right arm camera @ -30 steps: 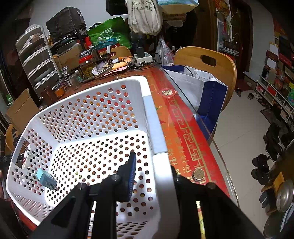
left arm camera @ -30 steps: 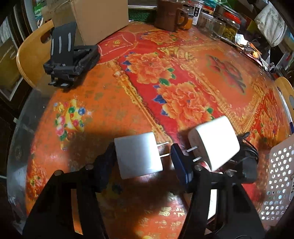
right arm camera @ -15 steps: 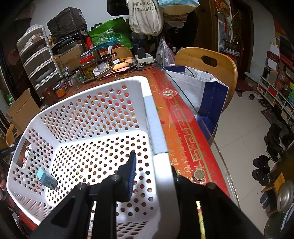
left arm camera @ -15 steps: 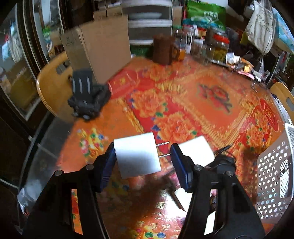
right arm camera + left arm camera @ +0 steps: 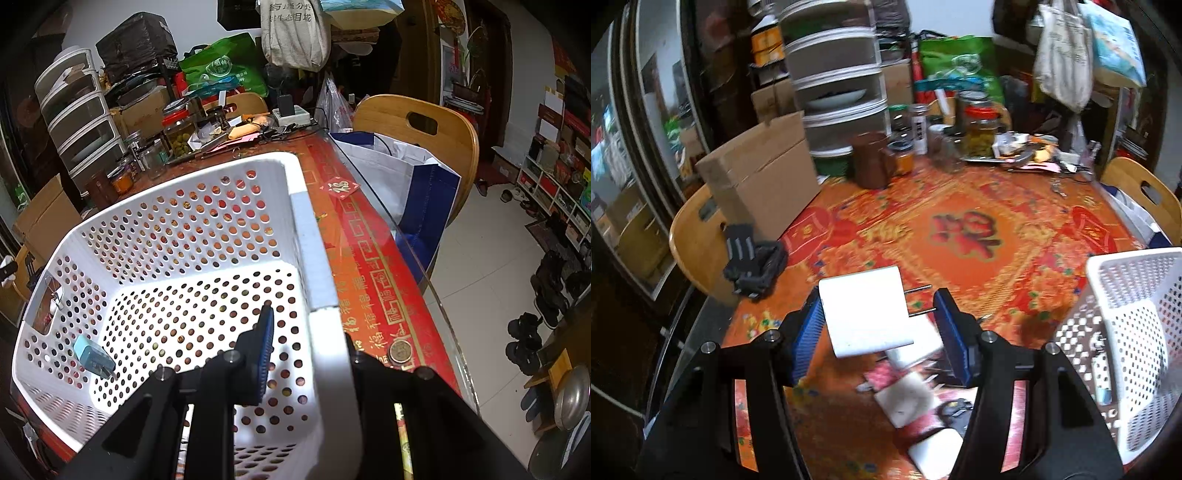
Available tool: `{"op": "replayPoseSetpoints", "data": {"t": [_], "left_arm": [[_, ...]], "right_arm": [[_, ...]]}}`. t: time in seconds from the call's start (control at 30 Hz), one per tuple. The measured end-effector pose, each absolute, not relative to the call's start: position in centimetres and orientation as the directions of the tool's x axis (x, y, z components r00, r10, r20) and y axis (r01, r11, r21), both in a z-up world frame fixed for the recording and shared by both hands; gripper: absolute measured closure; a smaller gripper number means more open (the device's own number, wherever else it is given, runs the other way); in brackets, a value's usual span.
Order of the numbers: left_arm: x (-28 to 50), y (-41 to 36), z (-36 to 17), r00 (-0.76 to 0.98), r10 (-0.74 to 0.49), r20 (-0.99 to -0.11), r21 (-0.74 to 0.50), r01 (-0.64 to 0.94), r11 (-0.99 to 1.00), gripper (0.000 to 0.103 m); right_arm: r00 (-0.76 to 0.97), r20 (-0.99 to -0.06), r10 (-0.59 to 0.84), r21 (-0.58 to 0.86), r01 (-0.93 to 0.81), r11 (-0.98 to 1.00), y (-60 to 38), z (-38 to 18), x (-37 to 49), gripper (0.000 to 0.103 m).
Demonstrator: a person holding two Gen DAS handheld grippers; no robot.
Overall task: Organize rigid objects
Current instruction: 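Grasp the small white charger with the left tool, then carry the small white charger into the basket and release it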
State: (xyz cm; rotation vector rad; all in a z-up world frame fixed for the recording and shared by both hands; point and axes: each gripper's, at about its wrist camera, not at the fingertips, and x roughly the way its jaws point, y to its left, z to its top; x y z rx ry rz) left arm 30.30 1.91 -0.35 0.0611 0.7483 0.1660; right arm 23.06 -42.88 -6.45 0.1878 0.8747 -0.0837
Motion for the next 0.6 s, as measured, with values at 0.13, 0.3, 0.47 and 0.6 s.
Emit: {"op": "replayPoseSetpoints", "data": {"t": [0.13, 0.3, 0.47, 0.6], "left_arm": [[30.2, -1.2, 0.5, 0.736, 0.145, -0.661, 0.128, -0.08, 0.989, 0.046], [30.0, -4.5, 1.1, 0.748, 0.112, -0.655, 0.141, -0.025, 0.99, 0.046], [29.9, -7.3, 1.5, 0.75, 0.071, -0.657, 0.138, 0.027, 0.99, 0.046], [30.1, -10.4, 1.8, 0.743, 0.013, -0.669, 0.133, 0.102, 0.986, 0.046]], "right_arm": [[0.639, -0.77, 0.004, 0.129, 0.149, 0.98, -42.9, -6.5, 23.1, 0.083], [0.641, -0.768, 0.006, 0.128, 0.145, 0.981, -42.8, -6.6, 23.0, 0.083], [0.641, -0.768, 0.006, 0.128, 0.145, 0.981, -42.8, -6.7, 22.9, 0.083], [0.641, -0.767, 0.007, 0.129, 0.144, 0.981, -42.8, -6.6, 22.9, 0.083]]}}
